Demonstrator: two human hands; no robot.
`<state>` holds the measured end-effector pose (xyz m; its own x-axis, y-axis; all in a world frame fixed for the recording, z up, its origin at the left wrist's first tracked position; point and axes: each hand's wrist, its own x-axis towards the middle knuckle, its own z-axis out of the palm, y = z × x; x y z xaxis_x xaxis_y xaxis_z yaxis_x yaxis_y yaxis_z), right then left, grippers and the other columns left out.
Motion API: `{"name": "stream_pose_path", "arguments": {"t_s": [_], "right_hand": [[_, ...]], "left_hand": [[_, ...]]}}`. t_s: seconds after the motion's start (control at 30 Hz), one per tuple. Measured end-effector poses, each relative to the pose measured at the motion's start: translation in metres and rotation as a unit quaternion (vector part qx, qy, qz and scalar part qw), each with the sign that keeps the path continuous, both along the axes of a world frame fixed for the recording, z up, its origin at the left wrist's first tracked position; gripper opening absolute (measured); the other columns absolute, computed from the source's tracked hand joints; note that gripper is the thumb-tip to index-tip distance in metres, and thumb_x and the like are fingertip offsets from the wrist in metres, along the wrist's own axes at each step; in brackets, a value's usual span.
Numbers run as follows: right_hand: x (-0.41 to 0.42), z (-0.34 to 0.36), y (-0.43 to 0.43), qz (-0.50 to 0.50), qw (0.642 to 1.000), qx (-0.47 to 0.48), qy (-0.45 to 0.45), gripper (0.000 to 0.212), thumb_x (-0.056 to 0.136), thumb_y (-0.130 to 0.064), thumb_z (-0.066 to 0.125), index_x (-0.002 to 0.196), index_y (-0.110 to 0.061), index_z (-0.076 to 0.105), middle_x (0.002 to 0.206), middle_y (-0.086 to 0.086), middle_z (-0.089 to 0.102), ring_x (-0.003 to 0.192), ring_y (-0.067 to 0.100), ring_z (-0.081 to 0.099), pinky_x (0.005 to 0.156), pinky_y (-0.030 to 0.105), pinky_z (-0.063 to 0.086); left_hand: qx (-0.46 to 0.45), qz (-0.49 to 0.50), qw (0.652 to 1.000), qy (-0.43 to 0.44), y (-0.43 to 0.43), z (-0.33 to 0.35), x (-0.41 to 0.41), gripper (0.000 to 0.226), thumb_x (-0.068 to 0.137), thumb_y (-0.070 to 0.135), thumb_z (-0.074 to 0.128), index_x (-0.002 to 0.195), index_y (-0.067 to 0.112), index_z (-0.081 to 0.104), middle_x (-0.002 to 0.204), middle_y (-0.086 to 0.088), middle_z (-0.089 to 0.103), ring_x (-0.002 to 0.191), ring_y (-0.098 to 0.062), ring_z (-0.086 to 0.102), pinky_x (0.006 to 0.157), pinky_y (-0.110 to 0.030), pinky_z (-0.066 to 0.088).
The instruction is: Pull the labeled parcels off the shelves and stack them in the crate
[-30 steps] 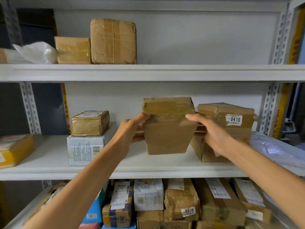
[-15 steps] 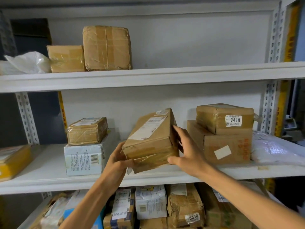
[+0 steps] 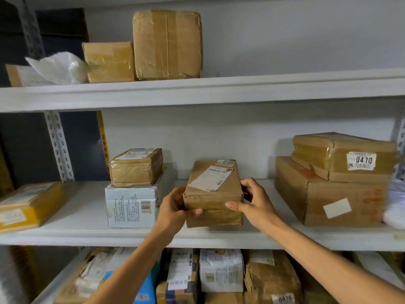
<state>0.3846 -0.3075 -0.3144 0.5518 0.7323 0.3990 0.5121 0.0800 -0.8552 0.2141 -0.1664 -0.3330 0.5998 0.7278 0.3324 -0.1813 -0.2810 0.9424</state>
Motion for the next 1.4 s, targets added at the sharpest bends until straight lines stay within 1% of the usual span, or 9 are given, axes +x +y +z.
{"name": "stream_pose_path", "arguments": {"t_s": [0.27, 0.4, 0.5, 0.57, 0.67, 0.77, 0.9, 1.07, 1.4], "right_hand": [[0.016, -0.03, 0.016, -0.003, 0.998, -0.068, -0.014, 0.048, 0.077, -0.013, 0.08, 0.112, -0.012, 0.047, 0.107, -0.005, 0.064, 0.098, 0.01, 0.063, 0.079, 0.017, 0.049], [0.016, -0.028, 0.014, -0.007, 0.995, -0.087, -0.043, 0.046, 0.08, -0.018, 0.077, 0.112, -0.012, 0.044, 0.111, 0.0, 0.064, 0.101, 0.017, 0.063, 0.087, 0.032, 0.053], [0.016, -0.022, 0.009, 0.001, 0.99, -0.124, -0.064, 0.049, 0.082, -0.024, 0.076, 0.117, -0.014, 0.044, 0.12, 0.002, 0.063, 0.109, 0.019, 0.061, 0.094, 0.037, 0.051], [0.02, -0.012, 0.0, 0.022, 0.974, -0.191, -0.119, 0.063, 0.081, -0.038, 0.075, 0.13, -0.017, 0.042, 0.133, 0.002, 0.057, 0.12, 0.019, 0.055, 0.098, 0.034, 0.046], [0.03, 0.004, -0.017, -0.011, 0.903, -0.335, -0.268, 0.092, 0.075, -0.066, 0.067, 0.144, -0.016, 0.033, 0.146, 0.006, 0.043, 0.131, 0.024, 0.045, 0.102, 0.04, 0.043], [0.038, 0.017, -0.034, -0.041, 0.859, -0.399, -0.318, 0.09, 0.079, -0.057, 0.069, 0.146, -0.01, 0.031, 0.145, 0.012, 0.04, 0.129, 0.028, 0.042, 0.102, 0.042, 0.043], [0.041, 0.036, -0.066, -0.054, 0.852, -0.402, -0.33, 0.06, 0.085, -0.036, 0.069, 0.132, -0.009, 0.044, 0.129, 0.01, 0.045, 0.11, 0.025, 0.051, 0.085, 0.035, 0.047], [0.055, 0.055, -0.121, -0.102, 0.859, -0.381, -0.327, 0.035, 0.083, -0.031, 0.067, 0.11, -0.014, 0.055, 0.102, 0.003, 0.055, 0.089, 0.023, 0.063, 0.079, 0.044, 0.054], [0.105, 0.095, -0.243, -0.203, 0.784, -0.471, -0.35, 0.046, 0.086, -0.035, 0.066, 0.123, -0.012, 0.053, 0.115, 0.008, 0.054, 0.102, 0.027, 0.056, 0.08, 0.039, 0.051]], "left_hand": [[0.058, 0.058, 0.991, 0.102, 0.024, -0.032, 0.015, 0.062, 0.064, 0.0, 0.086, 0.12, 0.011, 0.061, 0.103, -0.001, 0.072, 0.099, -0.018, 0.068, 0.078, -0.027, 0.058], [0.132, 0.077, 0.975, 0.159, 0.018, -0.025, 0.016, 0.066, 0.068, 0.007, 0.086, 0.127, 0.011, 0.057, 0.106, 0.001, 0.069, 0.101, -0.016, 0.065, 0.075, -0.014, 0.052], [0.227, 0.091, 0.937, 0.25, 0.013, -0.011, 0.01, 0.075, 0.07, 0.024, 0.086, 0.136, 0.014, 0.051, 0.112, 0.0, 0.066, 0.105, -0.017, 0.062, 0.084, -0.02, 0.049], [0.32, 0.094, 0.879, 0.342, 0.013, 0.007, 0.003, 0.09, 0.069, 0.04, 0.084, 0.144, 0.017, 0.041, 0.125, -0.005, 0.063, 0.113, -0.025, 0.06, 0.094, -0.033, 0.05], [0.413, 0.095, 0.801, 0.424, 0.004, 0.04, 0.001, 0.09, 0.071, 0.048, 0.08, 0.145, 0.022, 0.038, 0.132, -0.006, 0.059, 0.114, -0.027, 0.059, 0.095, -0.033, 0.049], [0.465, 0.101, 0.772, 0.421, -0.013, 0.063, 0.014, 0.074, 0.071, 0.055, 0.077, 0.132, 0.023, 0.051, 0.128, -0.001, 0.062, 0.109, -0.024, 0.062, 0.088, -0.033, 0.052], [0.497, 0.089, 0.774, 0.381, -0.039, 0.071, 0.047, 0.072, 0.07, 0.056, 0.076, 0.13, 0.024, 0.053, 0.128, 0.005, 0.06, 0.109, -0.02, 0.061, 0.087, -0.032, 0.051], [0.514, 0.052, 0.775, 0.363, -0.074, 0.081, 0.097, 0.067, 0.069, 0.06, 0.074, 0.125, 0.029, 0.054, 0.123, 0.009, 0.061, 0.11, -0.017, 0.06, 0.088, -0.03, 0.048], [0.474, -0.017, 0.833, 0.284, -0.151, 0.105, 0.177, 0.052, 0.066, 0.062, 0.076, 0.108, 0.038, 0.057, 0.115, 0.008, 0.065, 0.103, -0.016, 0.061, 0.087, -0.033, 0.051]]}}
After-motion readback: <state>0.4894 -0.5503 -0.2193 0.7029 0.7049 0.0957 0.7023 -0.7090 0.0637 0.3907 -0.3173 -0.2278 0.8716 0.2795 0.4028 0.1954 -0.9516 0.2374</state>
